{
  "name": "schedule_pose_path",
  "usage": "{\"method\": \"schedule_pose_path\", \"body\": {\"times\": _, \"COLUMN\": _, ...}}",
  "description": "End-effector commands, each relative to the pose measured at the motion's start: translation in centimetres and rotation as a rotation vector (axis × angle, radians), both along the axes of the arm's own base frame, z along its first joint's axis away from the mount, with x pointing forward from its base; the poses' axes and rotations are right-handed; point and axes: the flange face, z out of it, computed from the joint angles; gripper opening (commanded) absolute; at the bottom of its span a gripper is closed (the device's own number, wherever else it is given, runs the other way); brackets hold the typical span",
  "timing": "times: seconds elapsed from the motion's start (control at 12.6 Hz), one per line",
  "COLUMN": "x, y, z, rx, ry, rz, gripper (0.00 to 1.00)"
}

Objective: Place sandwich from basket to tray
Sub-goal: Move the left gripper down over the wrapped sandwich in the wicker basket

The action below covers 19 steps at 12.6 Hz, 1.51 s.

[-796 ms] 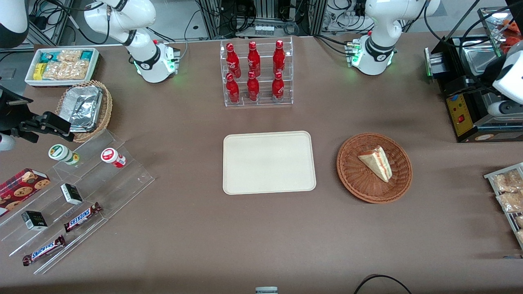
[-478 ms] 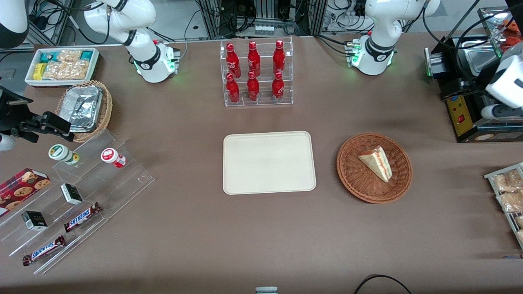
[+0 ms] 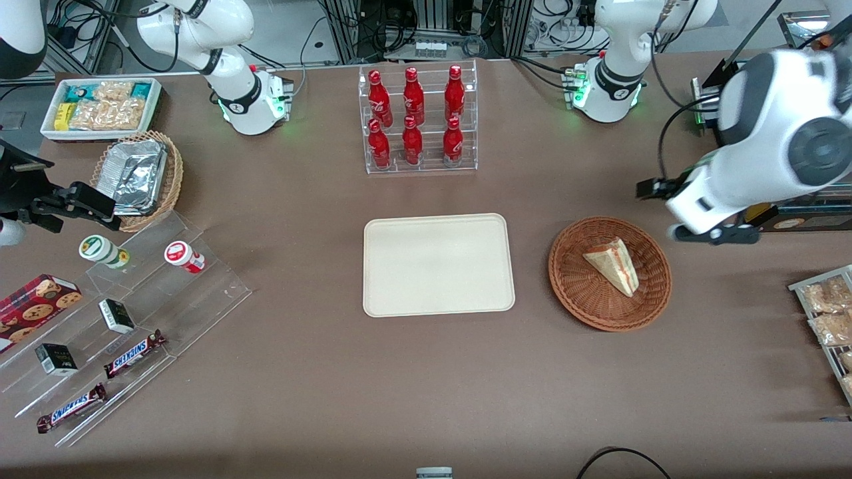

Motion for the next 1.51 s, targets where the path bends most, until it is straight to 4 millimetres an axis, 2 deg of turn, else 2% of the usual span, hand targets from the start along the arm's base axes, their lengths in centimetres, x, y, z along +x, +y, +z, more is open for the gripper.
{"method": "schedule_pose_path", "body": {"times": 0.0, "x": -0.8, "y": -0.7, "z": -4.2, "rx": 0.007, "ry": -0.057, "rz": 0.007, "gripper": 1.0}}
{"method": "schedule_pose_path", "body": {"times": 0.32, "x": -1.8, "y": -0.6, "z": -10.6, "rx": -0.011, "ry": -0.176, "rz": 0.057, "gripper": 1.0}}
{"method": "schedule_pose_path", "body": {"times": 0.4, "x": -2.2, "y": -0.6, "z": -12.3, "rx": -0.011, "ry": -0.217, "rz": 0.108, "gripper": 1.0}}
{"method": "schedule_pose_path", "body": {"times": 0.56, "x": -2.2, "y": -0.6, "z": -14.3, "rx": 0.004, "ry": -0.244, "rz": 0.238, "gripper": 1.0}}
{"method": "schedule_pose_path", "body": {"times": 0.8, "x": -2.0, "y": -0.7, "z": -15.6, "rx": 0.042, "ry": -0.244, "rz": 0.445, "gripper": 1.0}}
{"method": "schedule_pose_path", "body": {"times": 1.12, "x": -1.6, "y": -0.7, "z": -16.0, "rx": 0.083, "ry": -0.266, "rz": 0.745, "gripper": 1.0}}
{"method": "schedule_pose_path", "body": {"times": 1.43, "x": -1.6, "y": -0.7, "z": -16.9, "rx": 0.093, "ry": -0.286, "rz": 0.879, "gripper": 1.0}}
